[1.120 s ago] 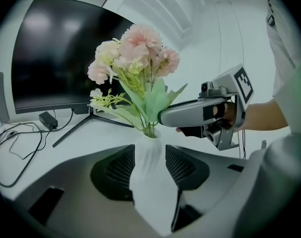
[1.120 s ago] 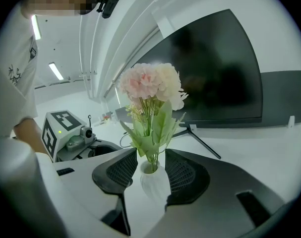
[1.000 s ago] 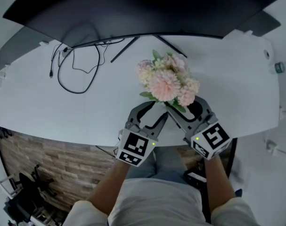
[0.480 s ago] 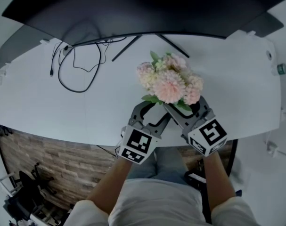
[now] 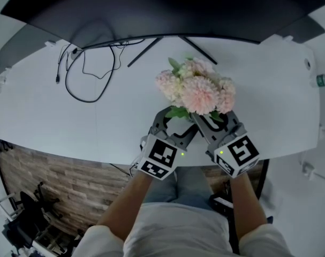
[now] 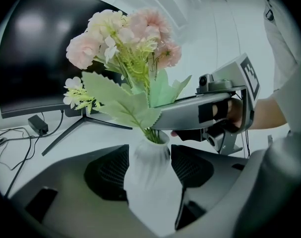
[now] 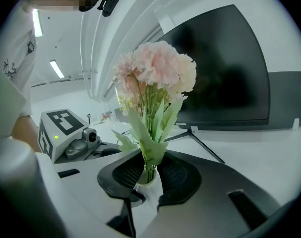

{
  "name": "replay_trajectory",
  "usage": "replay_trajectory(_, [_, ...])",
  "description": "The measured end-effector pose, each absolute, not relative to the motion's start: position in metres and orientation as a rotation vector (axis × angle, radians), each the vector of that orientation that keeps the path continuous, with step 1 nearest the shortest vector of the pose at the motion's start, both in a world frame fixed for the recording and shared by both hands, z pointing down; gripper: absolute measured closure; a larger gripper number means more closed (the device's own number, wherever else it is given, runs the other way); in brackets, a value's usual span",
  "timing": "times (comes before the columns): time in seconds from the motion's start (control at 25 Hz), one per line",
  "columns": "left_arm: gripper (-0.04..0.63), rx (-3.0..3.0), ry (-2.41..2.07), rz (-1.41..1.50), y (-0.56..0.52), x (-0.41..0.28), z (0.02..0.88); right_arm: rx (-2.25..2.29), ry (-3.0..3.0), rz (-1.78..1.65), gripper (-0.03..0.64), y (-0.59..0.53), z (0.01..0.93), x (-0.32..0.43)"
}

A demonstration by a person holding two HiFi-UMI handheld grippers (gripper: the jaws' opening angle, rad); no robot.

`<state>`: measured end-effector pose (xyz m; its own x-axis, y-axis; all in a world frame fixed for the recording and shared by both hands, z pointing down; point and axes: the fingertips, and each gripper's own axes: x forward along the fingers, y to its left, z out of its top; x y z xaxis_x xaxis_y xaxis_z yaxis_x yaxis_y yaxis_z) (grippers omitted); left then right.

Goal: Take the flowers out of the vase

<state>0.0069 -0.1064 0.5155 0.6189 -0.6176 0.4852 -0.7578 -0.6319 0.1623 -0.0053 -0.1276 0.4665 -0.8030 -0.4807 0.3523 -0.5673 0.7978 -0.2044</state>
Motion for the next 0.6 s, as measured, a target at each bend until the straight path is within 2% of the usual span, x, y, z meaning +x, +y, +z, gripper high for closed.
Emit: replay_trajectory(0.6, [0.325,2.526,-1.051,0.559,-0.112,0.019,0.528,0.808,-2.698,0.444,0.543,-0.128,0.467,-0.005])
